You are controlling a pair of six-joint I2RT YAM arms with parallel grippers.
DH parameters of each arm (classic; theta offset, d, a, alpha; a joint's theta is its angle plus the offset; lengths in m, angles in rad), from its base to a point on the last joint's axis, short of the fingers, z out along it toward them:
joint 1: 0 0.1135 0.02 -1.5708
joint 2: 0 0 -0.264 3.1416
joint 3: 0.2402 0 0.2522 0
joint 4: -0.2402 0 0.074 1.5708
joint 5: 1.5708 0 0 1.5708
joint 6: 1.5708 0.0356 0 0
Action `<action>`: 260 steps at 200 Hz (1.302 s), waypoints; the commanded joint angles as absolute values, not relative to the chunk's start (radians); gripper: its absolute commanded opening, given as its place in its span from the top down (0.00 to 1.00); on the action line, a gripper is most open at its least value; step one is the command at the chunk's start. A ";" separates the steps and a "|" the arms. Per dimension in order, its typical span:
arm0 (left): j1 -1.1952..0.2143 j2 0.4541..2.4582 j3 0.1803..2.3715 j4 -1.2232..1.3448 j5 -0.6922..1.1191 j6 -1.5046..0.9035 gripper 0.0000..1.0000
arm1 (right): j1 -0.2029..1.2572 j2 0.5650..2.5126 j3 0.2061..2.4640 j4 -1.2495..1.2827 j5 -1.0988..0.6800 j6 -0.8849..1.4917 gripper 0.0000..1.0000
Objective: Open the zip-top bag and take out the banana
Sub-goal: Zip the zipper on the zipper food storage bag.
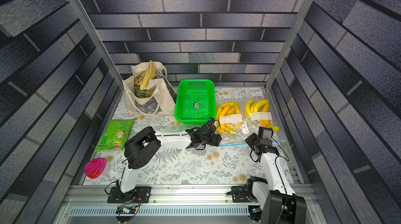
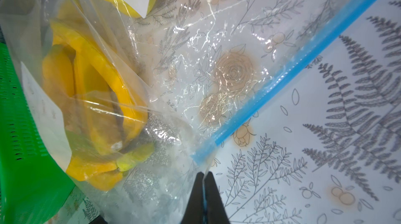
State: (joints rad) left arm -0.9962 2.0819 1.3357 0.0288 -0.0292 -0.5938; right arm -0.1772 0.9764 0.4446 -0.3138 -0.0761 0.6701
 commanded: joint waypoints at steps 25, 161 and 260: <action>-0.995 2.158 1.437 -0.049 -0.050 -0.607 0.46 | -0.176 0.971 0.442 -0.331 -0.044 0.673 1.00; -1.021 2.106 1.606 -0.181 -0.146 -0.581 1.00 | -0.175 0.908 0.469 -0.371 -0.125 0.625 0.47; -1.030 2.106 1.655 -0.185 -0.078 -0.581 1.00 | 0.000 0.920 0.348 -0.067 -0.274 0.869 0.39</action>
